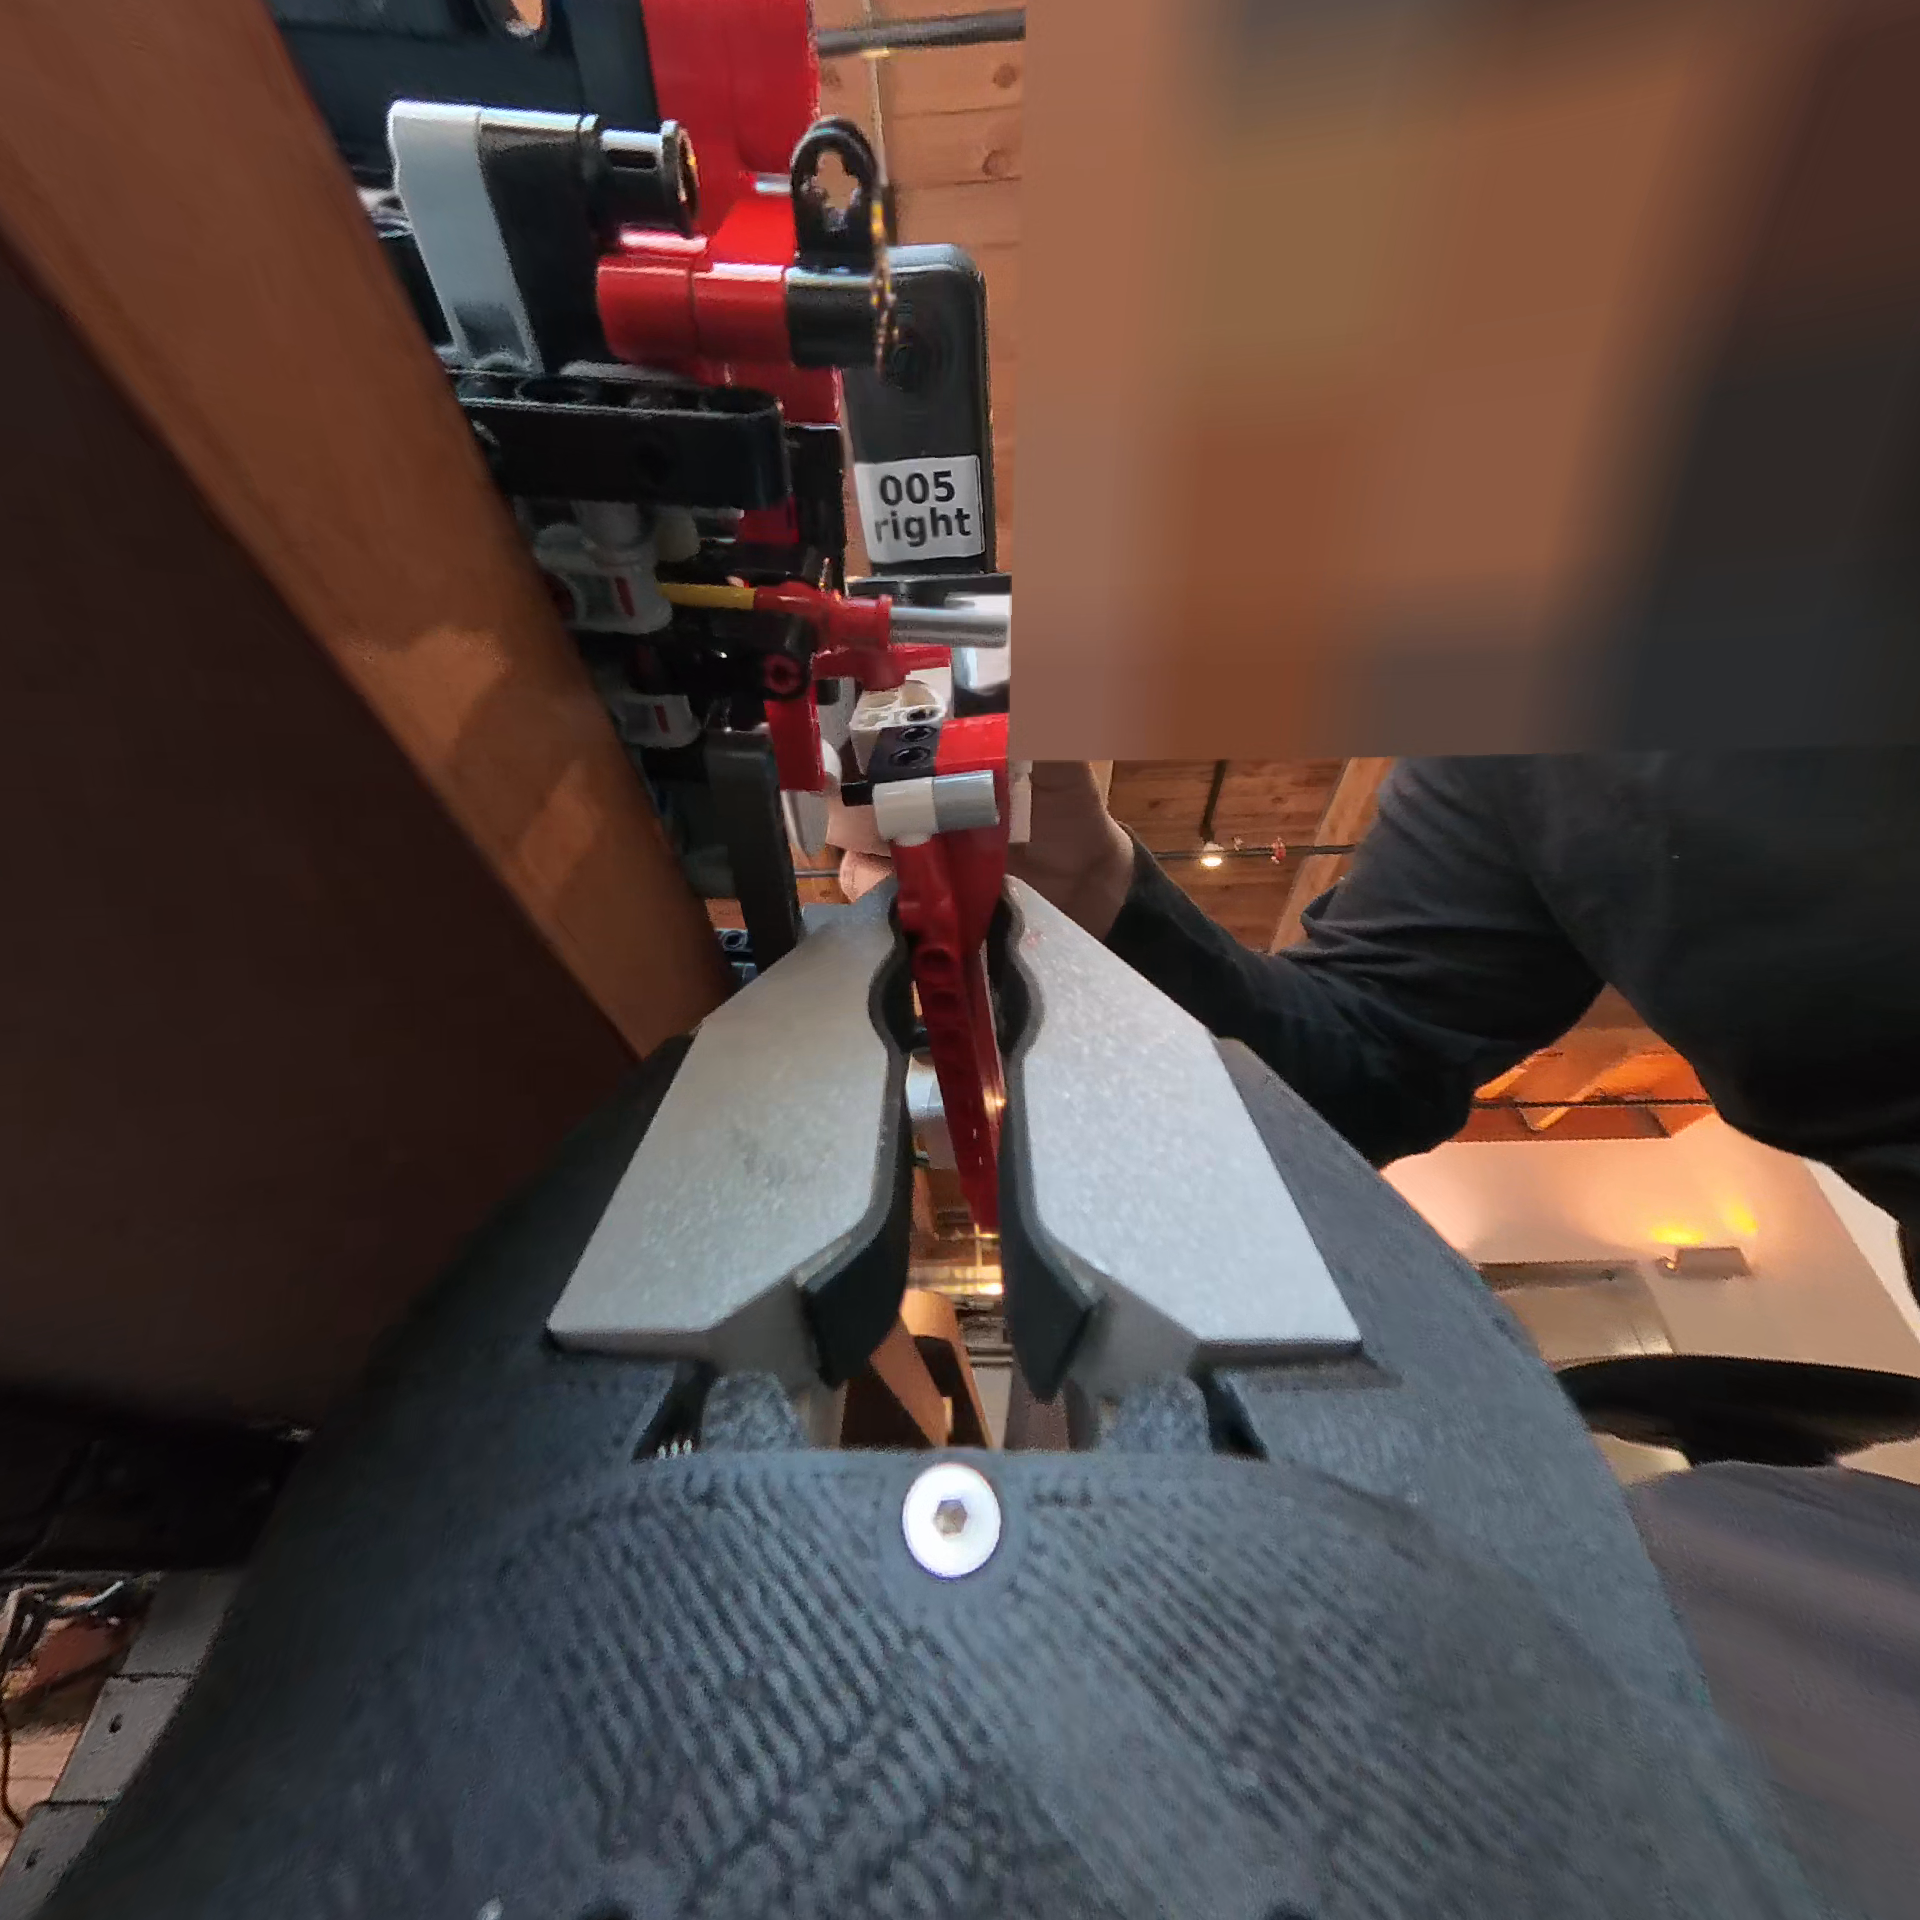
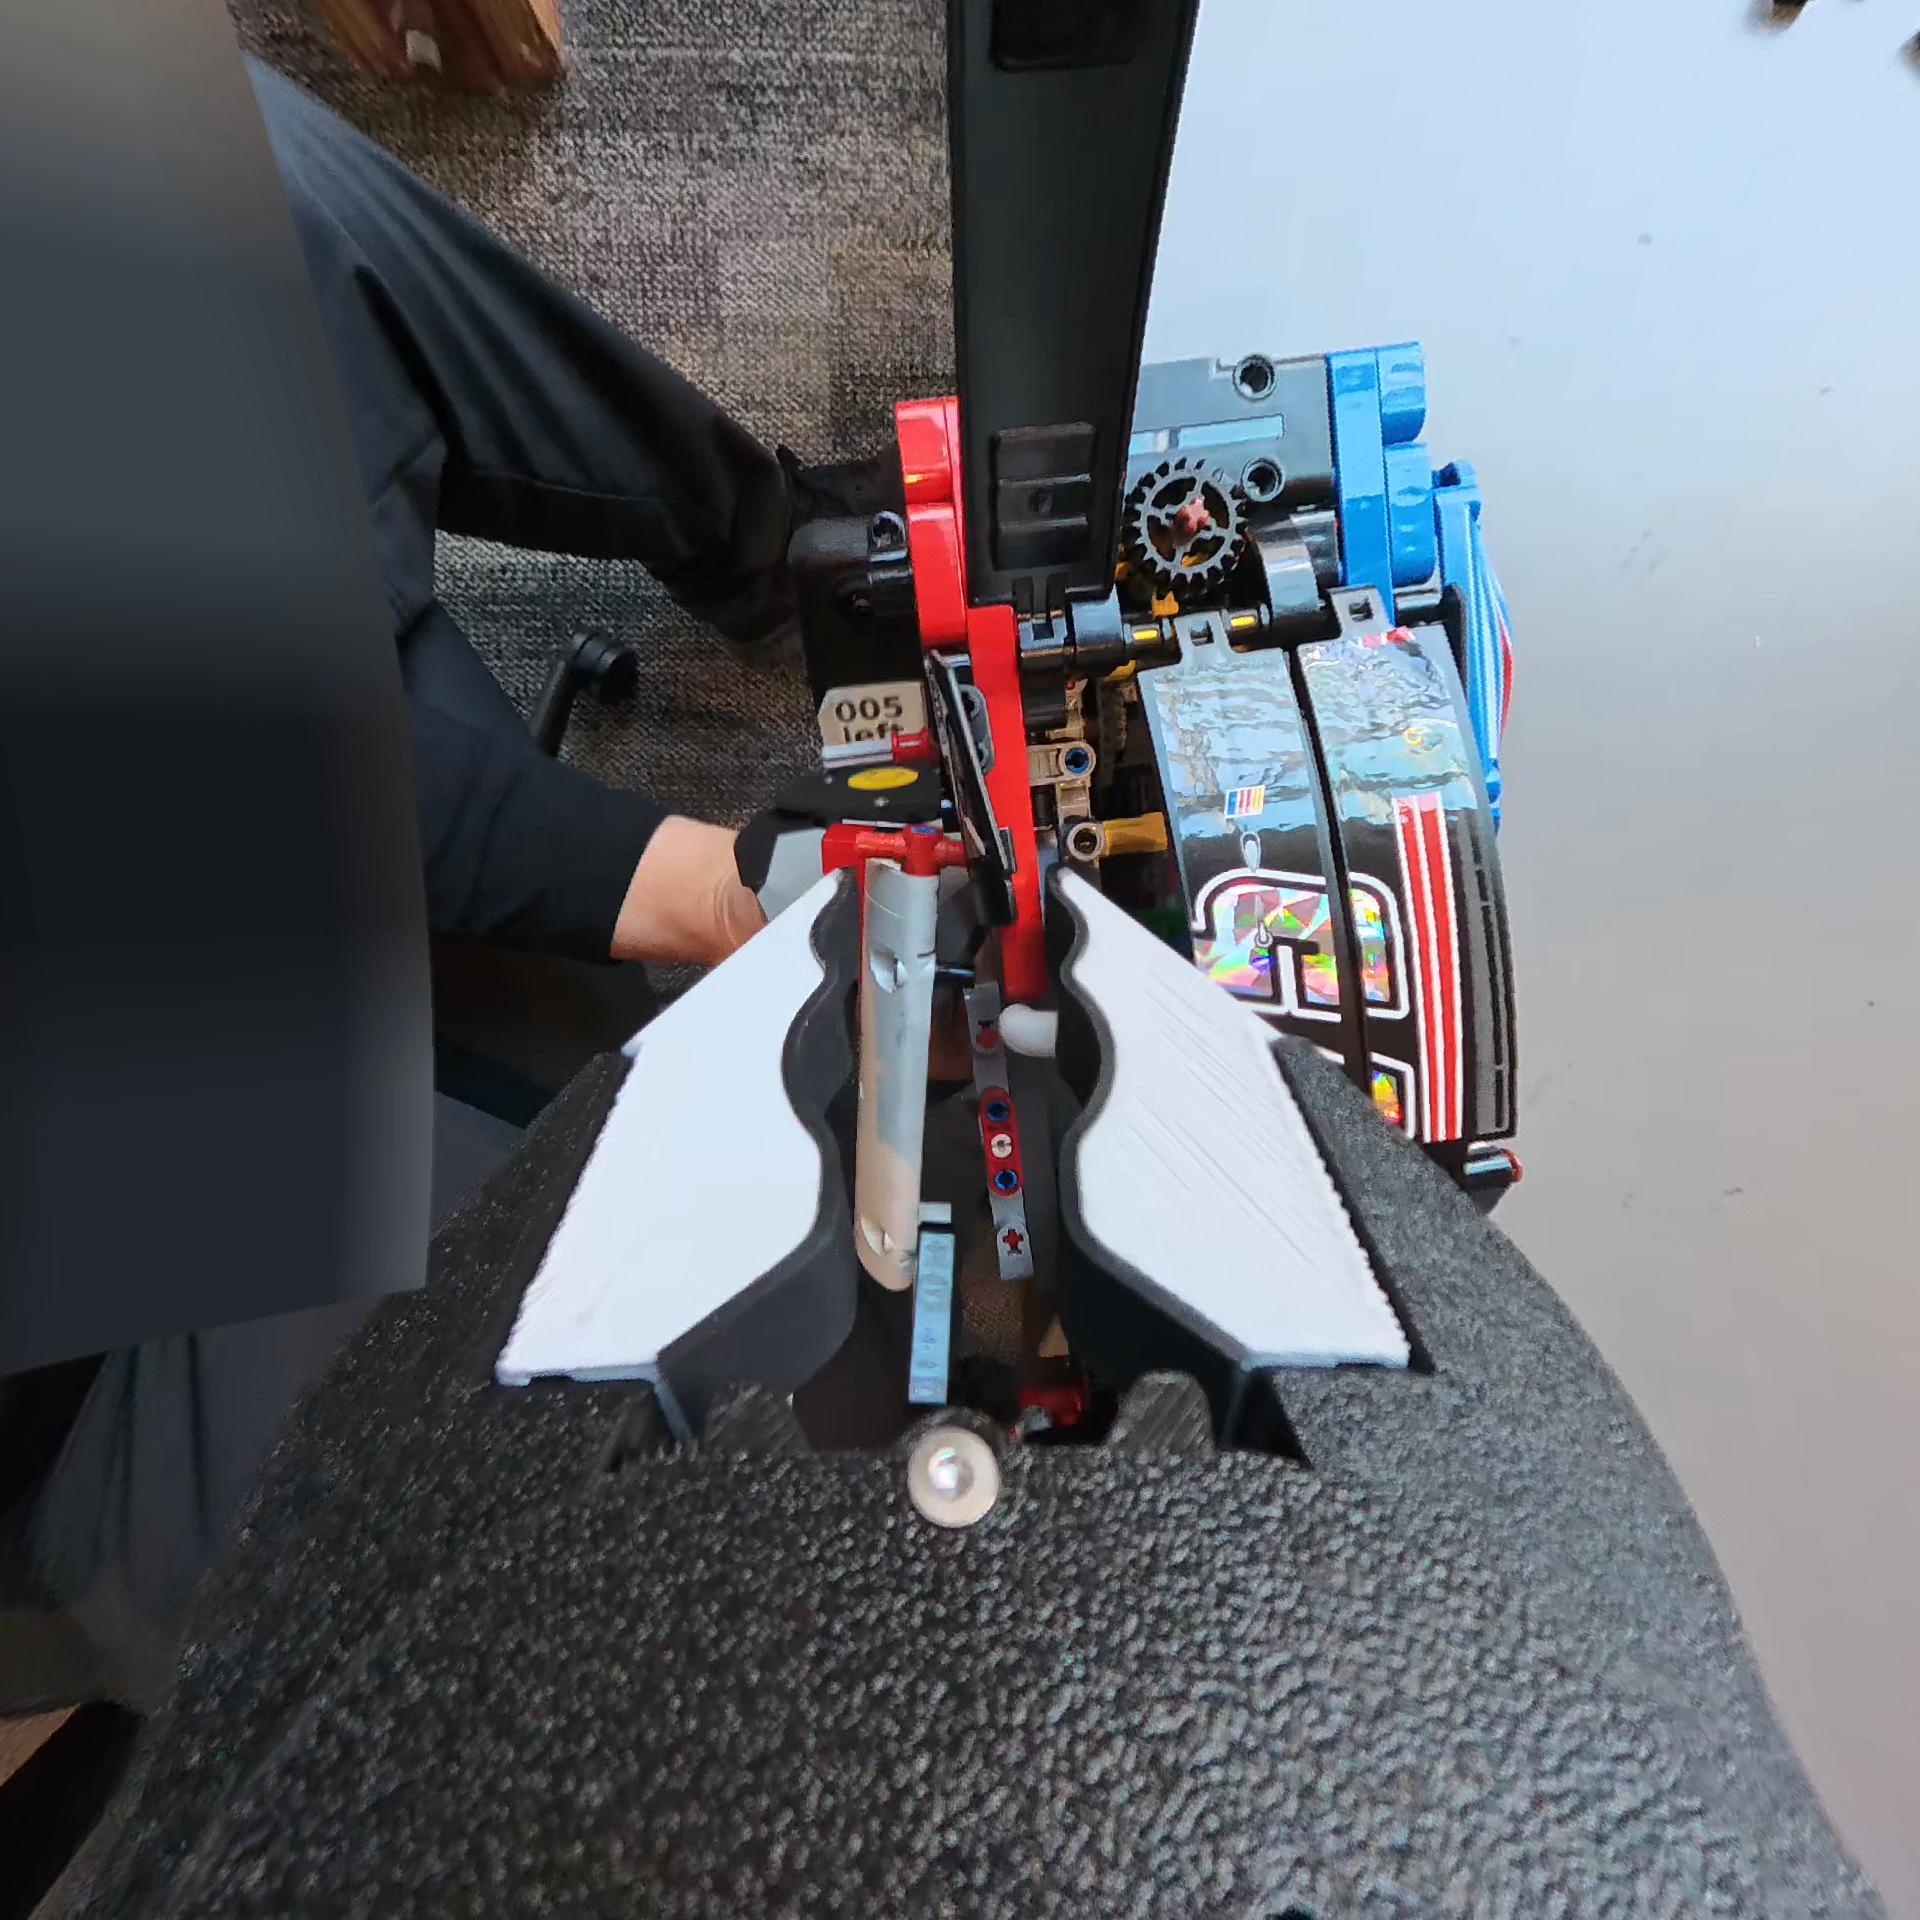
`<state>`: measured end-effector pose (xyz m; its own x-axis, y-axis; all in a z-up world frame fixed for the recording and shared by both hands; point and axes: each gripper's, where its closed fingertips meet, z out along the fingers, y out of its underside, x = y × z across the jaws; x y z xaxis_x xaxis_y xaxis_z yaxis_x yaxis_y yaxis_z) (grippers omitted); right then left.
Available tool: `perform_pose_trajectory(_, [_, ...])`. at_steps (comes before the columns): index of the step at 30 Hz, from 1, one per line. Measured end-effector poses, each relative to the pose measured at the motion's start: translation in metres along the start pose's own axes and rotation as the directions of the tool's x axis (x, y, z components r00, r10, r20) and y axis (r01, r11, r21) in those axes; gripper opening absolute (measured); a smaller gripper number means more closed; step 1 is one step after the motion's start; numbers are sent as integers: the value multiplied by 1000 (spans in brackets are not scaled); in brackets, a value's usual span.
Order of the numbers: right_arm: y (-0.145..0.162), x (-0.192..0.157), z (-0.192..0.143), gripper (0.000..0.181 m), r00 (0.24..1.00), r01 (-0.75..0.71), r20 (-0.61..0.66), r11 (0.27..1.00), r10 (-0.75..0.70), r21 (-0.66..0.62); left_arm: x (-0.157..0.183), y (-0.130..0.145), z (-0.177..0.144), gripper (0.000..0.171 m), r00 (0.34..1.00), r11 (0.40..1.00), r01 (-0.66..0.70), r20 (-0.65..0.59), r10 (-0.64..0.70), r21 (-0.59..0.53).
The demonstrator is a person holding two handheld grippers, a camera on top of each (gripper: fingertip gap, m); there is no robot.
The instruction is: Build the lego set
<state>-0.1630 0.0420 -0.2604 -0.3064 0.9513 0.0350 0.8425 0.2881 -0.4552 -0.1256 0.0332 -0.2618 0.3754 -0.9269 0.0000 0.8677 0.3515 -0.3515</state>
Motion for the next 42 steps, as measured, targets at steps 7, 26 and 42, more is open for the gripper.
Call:
perform_pose_trajectory(7, [-4, 2, 1, 31, 1000, -2, -11, 1000, 3, 29, -4, 1, -1, 9, 999, 999, -24, 33, 23, 34])
perform_pose_trajectory(26, [1, 5, 1, 32, 998, 22, -53, 1000, -21, 21, -2, 0, 2, 9, 999, 998, 47, -15, -46, 51])
perform_pose_trajectory(42, [11, 7, -25, 39, 989, 64, -134, 997, -59, 32, -2, 2, -2, 9, 999, 999, 38, -33, -37, 31])
